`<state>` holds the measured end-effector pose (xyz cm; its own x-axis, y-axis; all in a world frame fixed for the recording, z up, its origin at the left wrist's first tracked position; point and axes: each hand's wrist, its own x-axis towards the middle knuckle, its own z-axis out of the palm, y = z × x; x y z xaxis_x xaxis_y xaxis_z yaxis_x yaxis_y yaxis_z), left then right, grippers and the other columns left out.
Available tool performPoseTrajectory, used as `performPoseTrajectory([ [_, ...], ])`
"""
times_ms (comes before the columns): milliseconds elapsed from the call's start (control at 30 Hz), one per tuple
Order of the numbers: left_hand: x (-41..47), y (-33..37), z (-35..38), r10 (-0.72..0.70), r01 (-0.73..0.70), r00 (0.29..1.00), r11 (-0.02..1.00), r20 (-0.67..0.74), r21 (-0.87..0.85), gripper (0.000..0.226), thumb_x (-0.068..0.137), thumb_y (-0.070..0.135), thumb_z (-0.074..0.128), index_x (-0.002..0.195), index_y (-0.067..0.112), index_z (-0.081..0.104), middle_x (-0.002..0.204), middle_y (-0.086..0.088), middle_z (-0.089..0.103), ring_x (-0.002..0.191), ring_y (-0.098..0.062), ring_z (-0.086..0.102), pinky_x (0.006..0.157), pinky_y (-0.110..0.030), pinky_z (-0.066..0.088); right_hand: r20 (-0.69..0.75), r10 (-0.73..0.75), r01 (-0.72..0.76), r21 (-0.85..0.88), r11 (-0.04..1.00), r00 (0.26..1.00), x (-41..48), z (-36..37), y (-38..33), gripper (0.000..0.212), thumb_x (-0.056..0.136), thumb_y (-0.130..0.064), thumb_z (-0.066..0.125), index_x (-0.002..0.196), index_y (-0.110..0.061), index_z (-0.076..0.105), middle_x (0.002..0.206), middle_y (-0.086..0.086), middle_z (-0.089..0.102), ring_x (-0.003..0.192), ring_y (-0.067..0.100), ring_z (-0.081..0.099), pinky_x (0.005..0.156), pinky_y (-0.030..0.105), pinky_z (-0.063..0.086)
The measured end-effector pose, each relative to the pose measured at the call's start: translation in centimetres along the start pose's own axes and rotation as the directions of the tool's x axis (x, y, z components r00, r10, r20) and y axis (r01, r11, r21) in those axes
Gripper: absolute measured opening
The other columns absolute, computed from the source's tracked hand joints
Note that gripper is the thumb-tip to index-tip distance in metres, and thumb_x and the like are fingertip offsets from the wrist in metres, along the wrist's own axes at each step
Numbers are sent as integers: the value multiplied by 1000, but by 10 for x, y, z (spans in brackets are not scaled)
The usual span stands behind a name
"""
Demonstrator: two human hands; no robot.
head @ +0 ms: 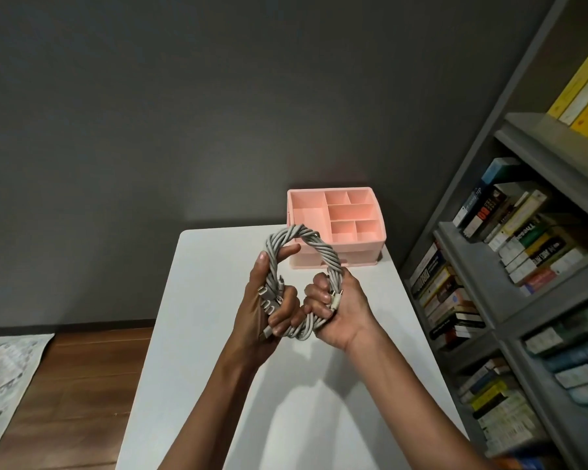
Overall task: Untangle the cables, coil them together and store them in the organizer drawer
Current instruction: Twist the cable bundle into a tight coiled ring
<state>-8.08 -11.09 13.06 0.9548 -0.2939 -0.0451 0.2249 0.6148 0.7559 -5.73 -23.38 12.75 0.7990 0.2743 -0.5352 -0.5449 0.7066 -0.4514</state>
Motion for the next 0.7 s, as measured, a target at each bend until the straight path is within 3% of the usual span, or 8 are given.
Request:
performPoseTrajectory([
  [67,0,-1,-1,-24,23,1000,997,17,70,45,95,46,29,113,28,66,33,2,22,25,-8,21,39,-20,29,-98,46,-48,-27,998,994,7,-3,2,63,98,-36,27,41,-14,37,37,-1,27,25,11,19,32,14,22],
  [200,-5,-9,-1,-57,52,998,933,3,357,42,99,45,32,116,23,63,32,1,31,37,-19,39,41,-21,25,-255,150,-190,-138,972,955,22,-17,18,66,97,-44,34,35,-19,30,34,-5,24,26,10,19,59,24,7],
  [267,-4,-14,-4,-44,61,998,913,-53,404,41,98,49,35,110,26,67,33,1,30,44,-24,40,43,-22,22,-289,145,-186,-121,975,946,25,-19,23,65,97,-43,33,36,-20,29,36,-5,23,27,10,18,60,27,6],
  [333,0,-15,-9,-42,82,990,952,-137,296,44,96,49,35,103,19,67,34,-1,25,30,-16,28,39,-19,22,-294,77,-107,-86,991,953,27,-16,23,65,98,-44,29,39,-19,30,37,-4,24,27,10,19,50,22,13],
  [400,3,-15,-14,-83,99,969,993,-231,59,45,91,51,39,95,12,62,32,0,23,24,-9,19,37,-17,22,-292,-19,-4,-79,997,956,25,-7,21,62,97,-53,33,46,-17,33,38,-4,27,27,10,20,44,21,22],
  [500,5,-20,-22,-128,66,944,976,-303,-207,40,87,53,45,94,19,63,30,1,24,22,-8,19,39,-20,19,-284,-160,104,-201,974,945,17,4,22,64,84,-71,44,50,-18,36,41,-3,29,31,11,23,47,25,25],
  [600,5,-24,-25,-113,32,944,966,-310,-256,38,92,52,41,103,28,68,30,3,24,23,-7,21,40,-19,26,-246,-247,174,-285,943,937,10,7,24,64,84,-73,41,53,-16,39,42,-1,33,32,12,26,40,21,27],
  [700,3,-21,-24,-129,63,958,967,-257,-248,38,95,49,37,109,28,65,29,3,25,23,-6,23,40,-17,38,-287,-298,182,-368,912,910,8,8,26,58,90,-61,45,57,-14,39,41,0,34,32,13,25,45,25,25],
])
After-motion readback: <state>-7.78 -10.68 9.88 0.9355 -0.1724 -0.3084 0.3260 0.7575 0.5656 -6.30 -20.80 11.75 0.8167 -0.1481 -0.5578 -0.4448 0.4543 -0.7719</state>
